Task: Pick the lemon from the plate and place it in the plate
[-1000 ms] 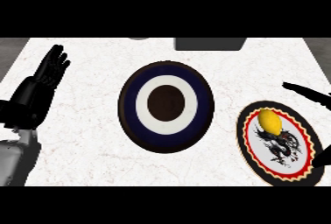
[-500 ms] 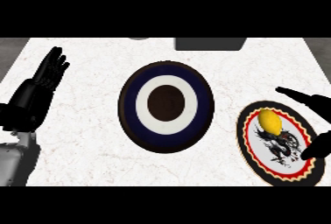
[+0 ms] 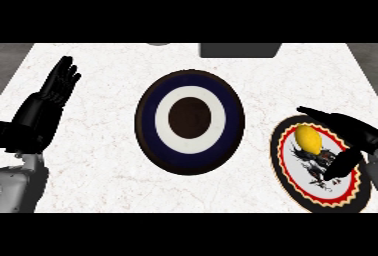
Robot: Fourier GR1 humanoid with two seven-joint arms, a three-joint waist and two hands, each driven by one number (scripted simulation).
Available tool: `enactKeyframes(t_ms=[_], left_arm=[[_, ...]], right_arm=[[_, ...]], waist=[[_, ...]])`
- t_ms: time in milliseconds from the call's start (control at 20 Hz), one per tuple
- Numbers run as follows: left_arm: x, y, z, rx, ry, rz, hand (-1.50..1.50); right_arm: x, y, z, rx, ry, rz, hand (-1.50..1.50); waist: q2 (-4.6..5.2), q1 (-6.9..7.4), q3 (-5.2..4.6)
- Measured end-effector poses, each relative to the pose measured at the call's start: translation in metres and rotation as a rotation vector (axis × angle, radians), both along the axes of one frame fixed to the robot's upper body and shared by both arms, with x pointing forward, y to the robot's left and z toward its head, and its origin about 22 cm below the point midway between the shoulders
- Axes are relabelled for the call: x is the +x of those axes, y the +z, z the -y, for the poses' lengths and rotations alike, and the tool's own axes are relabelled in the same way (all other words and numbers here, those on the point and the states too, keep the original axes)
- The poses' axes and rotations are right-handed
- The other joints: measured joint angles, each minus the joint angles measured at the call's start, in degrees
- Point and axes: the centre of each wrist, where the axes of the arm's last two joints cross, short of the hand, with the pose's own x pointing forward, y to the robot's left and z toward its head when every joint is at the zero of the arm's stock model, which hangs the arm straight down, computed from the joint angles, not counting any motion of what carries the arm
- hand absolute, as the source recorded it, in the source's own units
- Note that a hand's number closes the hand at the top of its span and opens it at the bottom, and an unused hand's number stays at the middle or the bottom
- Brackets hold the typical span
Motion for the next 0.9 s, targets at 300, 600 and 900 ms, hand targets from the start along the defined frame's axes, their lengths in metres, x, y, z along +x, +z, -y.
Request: enactKeyframes(t_ms=[300,600,900], left_arm=[[0.005,0.003,-0.002,-0.002,-0.002,0.002,0.0],[0.003,0.004,0.0,-0.003,0.005,0.0,0.0],[0.0,0.006,-0.005,-0.006,0.007,-0.003,0.0]], right_arm=[[0.005,-0.027,-0.004,-0.029,-0.005,-0.028,-1.5],[0.009,-0.037,-0.011,-0.012,-0.009,0.048,1.5],[0.007,-0.048,-0.011,-0.014,-0.091,0.229,1.5]], waist=[[-0.01,-0.04,-0.01],[-0.09,-0.14,-0.09],[-0.13,-0.11,-0.14]])
